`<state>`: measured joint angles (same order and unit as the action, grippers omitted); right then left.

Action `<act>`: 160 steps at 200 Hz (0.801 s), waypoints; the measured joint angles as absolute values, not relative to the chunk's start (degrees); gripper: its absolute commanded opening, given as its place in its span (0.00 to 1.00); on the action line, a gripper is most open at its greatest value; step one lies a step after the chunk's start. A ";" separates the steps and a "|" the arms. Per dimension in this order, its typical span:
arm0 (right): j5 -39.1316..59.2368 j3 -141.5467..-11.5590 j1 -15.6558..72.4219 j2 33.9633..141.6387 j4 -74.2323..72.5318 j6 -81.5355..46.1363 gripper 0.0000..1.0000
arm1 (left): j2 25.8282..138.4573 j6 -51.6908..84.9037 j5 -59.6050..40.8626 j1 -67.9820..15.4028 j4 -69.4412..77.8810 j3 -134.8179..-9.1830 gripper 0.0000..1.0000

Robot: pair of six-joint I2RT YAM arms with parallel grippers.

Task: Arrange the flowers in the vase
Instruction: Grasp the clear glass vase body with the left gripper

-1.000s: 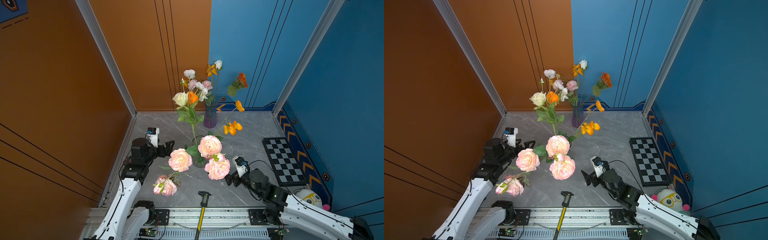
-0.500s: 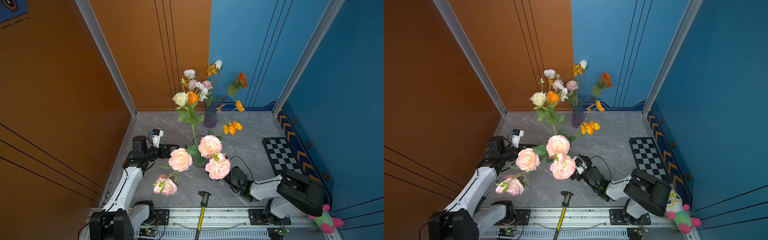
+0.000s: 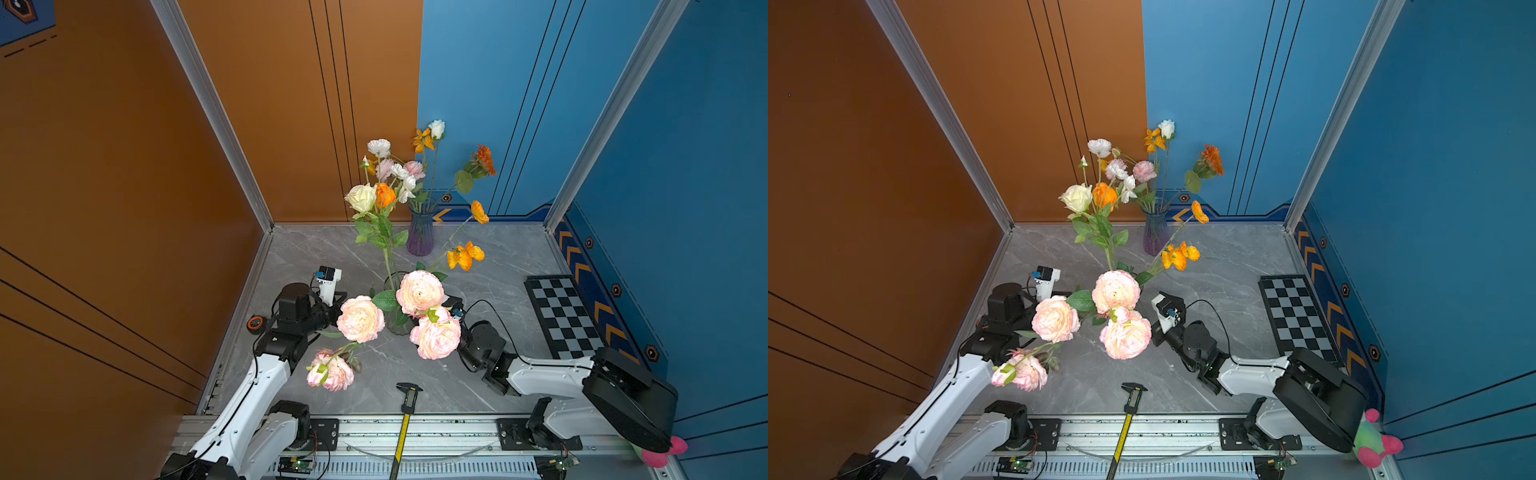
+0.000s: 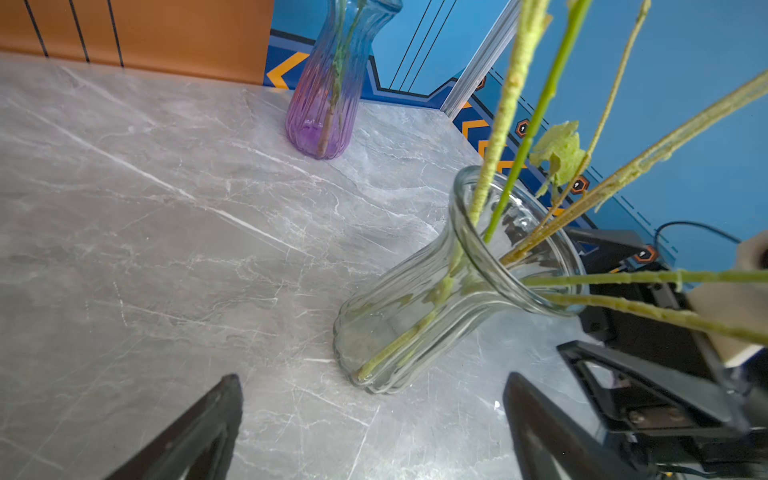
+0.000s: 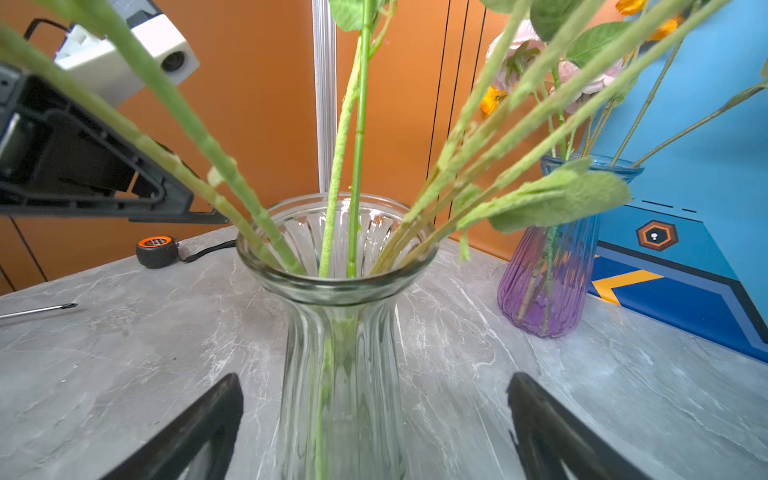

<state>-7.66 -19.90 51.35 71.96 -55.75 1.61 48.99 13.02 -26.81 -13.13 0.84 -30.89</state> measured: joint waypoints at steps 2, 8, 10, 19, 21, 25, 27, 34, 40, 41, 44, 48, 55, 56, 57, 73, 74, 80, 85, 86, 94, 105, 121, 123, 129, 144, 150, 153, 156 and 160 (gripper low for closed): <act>-7.57 -19.92 51.35 71.31 -54.92 1.56 1.00 | 48.69 12.91 -25.78 -13.85 1.58 -30.37 0.98; -7.27 -19.92 51.35 68.66 -51.79 1.37 1.00 | 48.25 12.58 -22.98 -15.81 4.16 -28.71 0.98; -7.16 -19.92 51.33 67.72 -50.83 1.28 1.00 | 48.12 12.40 -22.06 -16.51 5.13 -28.10 0.98; -6.52 -19.84 51.13 64.45 -47.07 1.13 1.00 | 48.53 11.27 -17.98 -19.90 9.82 -25.10 0.98; -6.20 -19.84 51.00 63.77 -46.22 1.08 1.00 | 48.82 11.00 -17.10 -20.62 10.96 -24.40 0.98; -5.87 -19.79 50.76 62.61 -44.86 1.02 1.00 | 49.54 10.41 -15.94 -21.63 12.97 -23.27 0.98; -5.65 -19.79 50.57 62.02 -44.05 0.99 1.00 | 50.11 10.02 -15.38 -22.22 14.24 -22.52 0.98; -4.60 -19.81 49.67 60.31 -41.76 0.78 1.00 | 52.12 8.82 -14.09 -23.88 18.28 -20.47 0.98; -3.79 -19.81 48.86 59.33 -39.99 0.56 1.00 | 54.08 7.92 -13.65 -24.82 21.26 -19.25 0.98; -3.68 -19.81 48.77 59.24 -39.79 0.56 1.00 | 54.70 7.70 -13.52 -24.97 22.04 -18.94 0.98; -3.25 -19.81 48.42 58.89 -39.03 0.54 1.00 | 55.92 7.25 -13.45 -25.30 23.53 -18.41 0.98; -2.70 -19.86 47.94 58.59 -37.95 0.43 1.00 | 57.56 6.66 -13.43 -25.71 25.61 -17.69 0.98; -1.76 -19.94 47.37 58.37 -36.27 0.34 1.00 | 60.03 5.54 -13.45 -26.41 28.97 -16.73 0.98; -1.54 -19.97 47.29 58.35 -35.90 0.34 1.00 | 60.25 5.41 -13.45 -26.46 29.28 -16.67 0.98; -1.43 -19.99 47.24 58.35 -35.73 0.32 1.00 | 60.73 5.23 -13.47 -26.57 29.89 -16.56 0.98; 0.75 -20.08 47.07 58.39 -32.91 0.12 1.00 | 64.79 3.09 -14.04 -27.97 36.71 -16.16 0.98; 0.99 -20.08 47.07 58.39 -32.75 0.12 1.00 | 64.93 2.98 -14.06 -28.01 36.97 -16.16 0.98; 1.69 -20.08 47.07 58.39 -32.23 0.08 1.00 | 66.11 2.39 -14.22 -28.53 39.86 -16.19 0.98; 2.13 -20.08 47.07 58.39 -31.92 0.05 1.00 | 66.94 2.04 -14.44 -28.88 42.00 -16.19 0.98; 2.31 -20.08 47.07 58.39 -31.88 0.03 1.00 | 67.05 1.98 -14.46 -28.93 42.35 -16.19 0.98; 3.07 -20.08 47.07 58.37 -31.51 -0.03 1.00 | 68.42 1.39 -14.94 -29.36 46.04 -16.23 0.98; 3.79 -20.08 47.07 58.37 -31.03 -0.05 1.00 | 70.70 0.95 -15.84 -29.69 50.46 -16.56 0.98; 4.82 -20.08 47.07 58.37 -30.39 -0.05 1.00 | 74.65 0.80 -17.39 -29.71 55.09 -17.93 0.98; 4.91 -20.08 47.07 58.37 -30.35 -0.05 1.00 | 74.98 0.82 -17.45 -29.71 55.44 -18.06 0.98; 5.26 -20.08 47.07 58.37 -30.24 -0.05 1.00 | 76.55 0.84 -17.91 -29.71 57.14 -18.65 0.98; 5.96 -20.36 47.07 58.37 -29.71 -0.05 1.00 | 80.84 1.10 -18.52 -29.69 62.70 -19.66 0.98; 6.17 -20.56 47.07 58.37 -29.47 -0.05 1.00 | 82.56 1.39 -18.63 -29.67 65.08 -19.92 0.98; 6.33 -20.64 47.07 58.37 -29.45 -0.05 1.00 | 83.42 1.63 -18.92 -29.63 66.04 -20.03 0.98; 6.42 -20.75 47.09 58.37 -29.41 -0.05 1.00 | 84.49 2.04 -19.07 -29.52 67.48 -20.12 0.98; 6.52 -20.91 47.09 58.37 -29.30 -0.05 1.00 | 85.78 2.55 -19.42 -29.30 69.10 -20.29 0.98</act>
<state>6.52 -20.91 47.09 58.37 -29.30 -0.05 85.78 2.55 -19.42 -29.30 69.10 -20.29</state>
